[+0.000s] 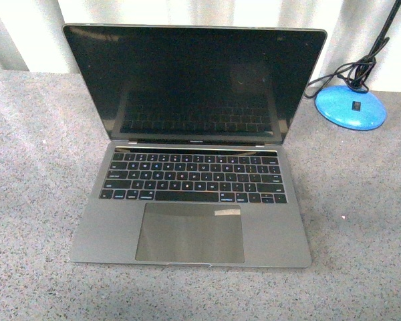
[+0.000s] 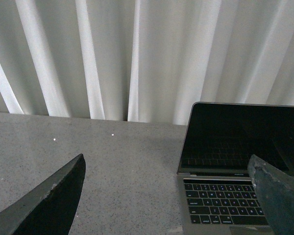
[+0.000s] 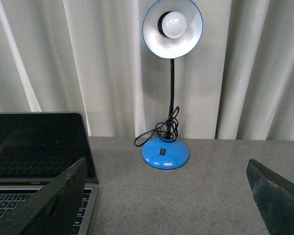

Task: Close laptop

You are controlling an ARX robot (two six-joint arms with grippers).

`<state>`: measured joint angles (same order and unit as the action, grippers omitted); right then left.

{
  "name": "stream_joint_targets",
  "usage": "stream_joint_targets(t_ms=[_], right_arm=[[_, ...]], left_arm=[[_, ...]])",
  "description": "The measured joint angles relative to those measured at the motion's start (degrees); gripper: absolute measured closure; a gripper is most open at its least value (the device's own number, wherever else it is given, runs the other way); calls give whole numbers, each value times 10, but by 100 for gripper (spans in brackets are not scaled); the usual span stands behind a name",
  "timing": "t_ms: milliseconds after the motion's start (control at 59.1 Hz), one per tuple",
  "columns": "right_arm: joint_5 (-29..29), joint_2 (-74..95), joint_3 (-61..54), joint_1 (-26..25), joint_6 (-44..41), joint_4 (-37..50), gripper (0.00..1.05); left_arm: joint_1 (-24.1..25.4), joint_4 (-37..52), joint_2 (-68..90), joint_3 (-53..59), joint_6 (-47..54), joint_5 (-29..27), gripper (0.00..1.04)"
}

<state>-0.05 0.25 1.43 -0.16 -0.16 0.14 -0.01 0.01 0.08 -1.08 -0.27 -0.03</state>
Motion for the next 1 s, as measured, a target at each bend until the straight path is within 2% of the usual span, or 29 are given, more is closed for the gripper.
stream_joint_targets(t_ms=[930, 964, 998], right_arm=[[-1, 0, 0, 0, 0, 0, 10], [-82, 24, 18, -23, -23, -51, 10], [-132, 57, 36, -46, -38, -95, 10]], left_arm=[[0, 0, 0, 0, 0, 0, 7], [-14, -7, 12, -2, -14, -34, 7], [-45, -27, 37, -11, -51, -152, 7]])
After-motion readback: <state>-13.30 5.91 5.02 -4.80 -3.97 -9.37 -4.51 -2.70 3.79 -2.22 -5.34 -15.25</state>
